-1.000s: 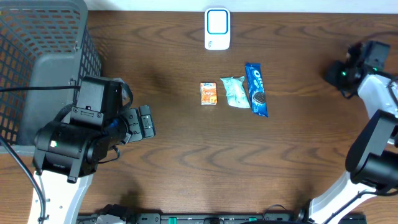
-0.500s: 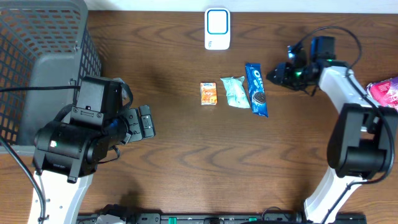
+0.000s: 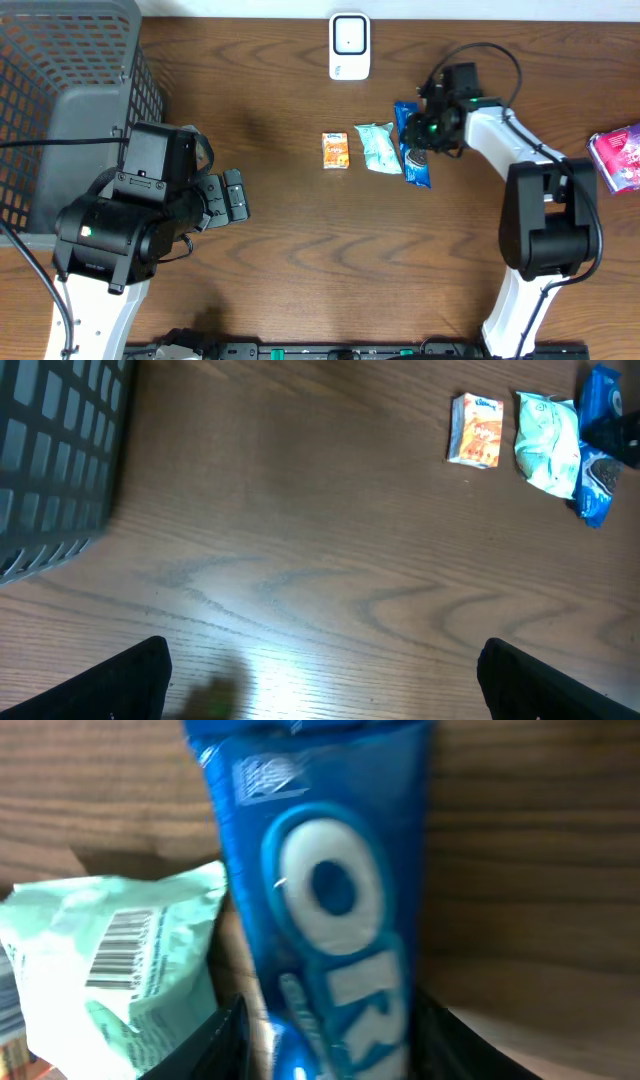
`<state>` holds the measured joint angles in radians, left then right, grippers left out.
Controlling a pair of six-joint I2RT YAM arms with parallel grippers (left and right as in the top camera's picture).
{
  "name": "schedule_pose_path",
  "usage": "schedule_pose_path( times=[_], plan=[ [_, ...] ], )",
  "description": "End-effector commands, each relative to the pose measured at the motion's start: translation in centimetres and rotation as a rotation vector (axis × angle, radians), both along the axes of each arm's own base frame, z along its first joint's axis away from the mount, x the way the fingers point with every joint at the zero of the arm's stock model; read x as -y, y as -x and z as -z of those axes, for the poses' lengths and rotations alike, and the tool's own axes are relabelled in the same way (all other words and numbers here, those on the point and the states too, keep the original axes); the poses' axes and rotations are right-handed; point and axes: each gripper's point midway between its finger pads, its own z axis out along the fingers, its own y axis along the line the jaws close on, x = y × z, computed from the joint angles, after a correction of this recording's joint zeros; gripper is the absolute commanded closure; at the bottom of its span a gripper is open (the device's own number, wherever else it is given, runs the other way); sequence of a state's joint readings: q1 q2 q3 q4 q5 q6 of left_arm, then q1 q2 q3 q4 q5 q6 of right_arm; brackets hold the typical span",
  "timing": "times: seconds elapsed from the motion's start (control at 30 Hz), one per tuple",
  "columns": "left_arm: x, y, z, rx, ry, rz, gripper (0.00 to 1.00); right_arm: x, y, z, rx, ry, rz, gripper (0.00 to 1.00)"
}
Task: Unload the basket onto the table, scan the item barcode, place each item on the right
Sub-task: 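Reach the right gripper down and grasp the blue Oreo pack, then lift the Oreo pack and hold it up to the scanner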
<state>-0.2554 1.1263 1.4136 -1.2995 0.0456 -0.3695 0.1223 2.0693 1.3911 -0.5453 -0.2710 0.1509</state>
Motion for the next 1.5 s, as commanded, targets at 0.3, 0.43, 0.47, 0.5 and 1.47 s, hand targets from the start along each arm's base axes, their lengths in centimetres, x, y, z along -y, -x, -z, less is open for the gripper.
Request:
schedule_pose_path(
  times=[0.3,0.43,0.47,0.5,1.47],
  plan=[
    [-0.3,-0.1,0.0,0.001,-0.009,-0.015,0.02,2.5,1.3,1.5,-0.012,0.383,0.097,0.67],
    [-0.3,-0.1,0.0,0.001,-0.009,-0.015,0.02,3.5,1.9,2.1,-0.017,0.454,0.105,0.9],
    [-0.3,-0.1,0.0,0.001,-0.009,-0.015,0.02,3.3,2.2,2.3,-0.025,0.442,0.1,0.95],
    [-0.3,-0.1,0.0,0.001,-0.009,-0.015,0.02,2.9,2.4,2.5,-0.035,0.416,0.091,0.99],
    [-0.3,-0.1,0.0,0.001,-0.009,-0.015,0.02,-8.3,2.8,-18.9,-0.092,-1.207,-0.356,0.99]
  ],
)
